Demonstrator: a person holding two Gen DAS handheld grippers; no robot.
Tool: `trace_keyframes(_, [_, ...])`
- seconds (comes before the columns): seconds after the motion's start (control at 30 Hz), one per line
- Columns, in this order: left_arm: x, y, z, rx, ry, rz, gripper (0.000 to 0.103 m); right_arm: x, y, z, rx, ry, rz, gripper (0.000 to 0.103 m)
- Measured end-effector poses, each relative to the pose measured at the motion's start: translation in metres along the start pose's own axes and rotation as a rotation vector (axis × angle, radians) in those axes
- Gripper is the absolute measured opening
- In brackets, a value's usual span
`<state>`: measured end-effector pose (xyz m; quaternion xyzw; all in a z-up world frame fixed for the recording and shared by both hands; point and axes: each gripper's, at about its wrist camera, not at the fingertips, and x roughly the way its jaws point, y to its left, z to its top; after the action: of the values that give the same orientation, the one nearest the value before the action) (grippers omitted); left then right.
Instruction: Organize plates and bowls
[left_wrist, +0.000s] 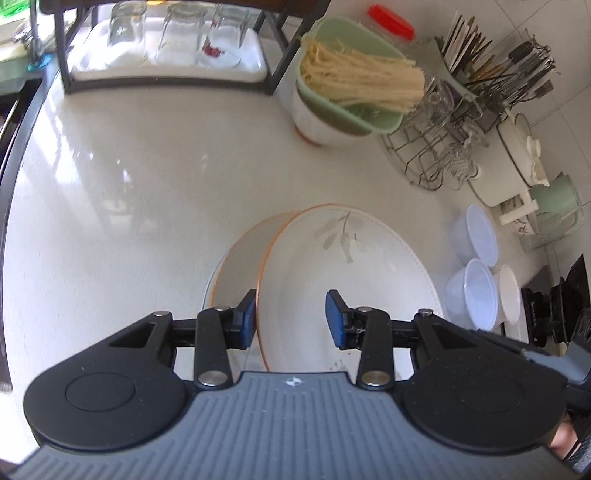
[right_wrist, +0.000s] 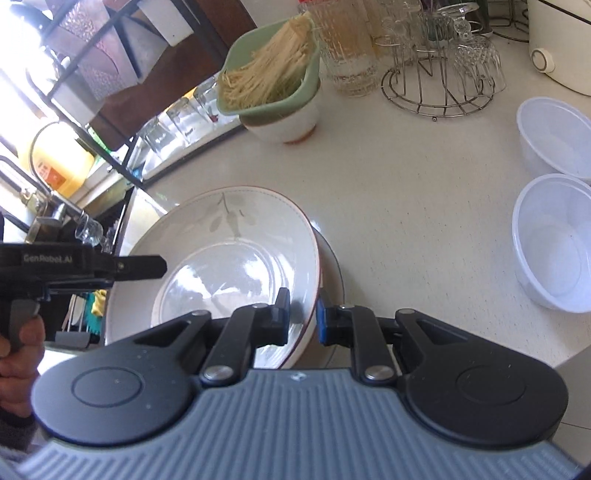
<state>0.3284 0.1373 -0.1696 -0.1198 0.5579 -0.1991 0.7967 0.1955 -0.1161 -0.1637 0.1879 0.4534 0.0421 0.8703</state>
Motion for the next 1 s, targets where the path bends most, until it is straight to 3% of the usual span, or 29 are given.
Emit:
trace_keyframes(0.57, [0.011,-0.002,-0.030,-0.072,0.032,0.114,0.043,0.004,-0.003,-0.006,-0.072,0.031,-0.008,0.017])
trace_keyframes(0.73, [0.014,-0.002,-0.029,-0.115,0.012,0.146,0.043,0.008,-0.004,-0.007,-0.067,0.047,-0.007,0.017])
trace_keyframes(0.87, [0.012,-0.003,-0.026,-0.147,-0.011,0.173,0.049,0.011,-0.004,-0.004,-0.059,0.037,-0.012,0.017])
trace_keyframes(1.0, [0.004,-0.011,-0.024,-0.118,-0.032,0.142,0.049,0.015,-0.004,-0.003,-0.072,0.039,-0.001,0.017])
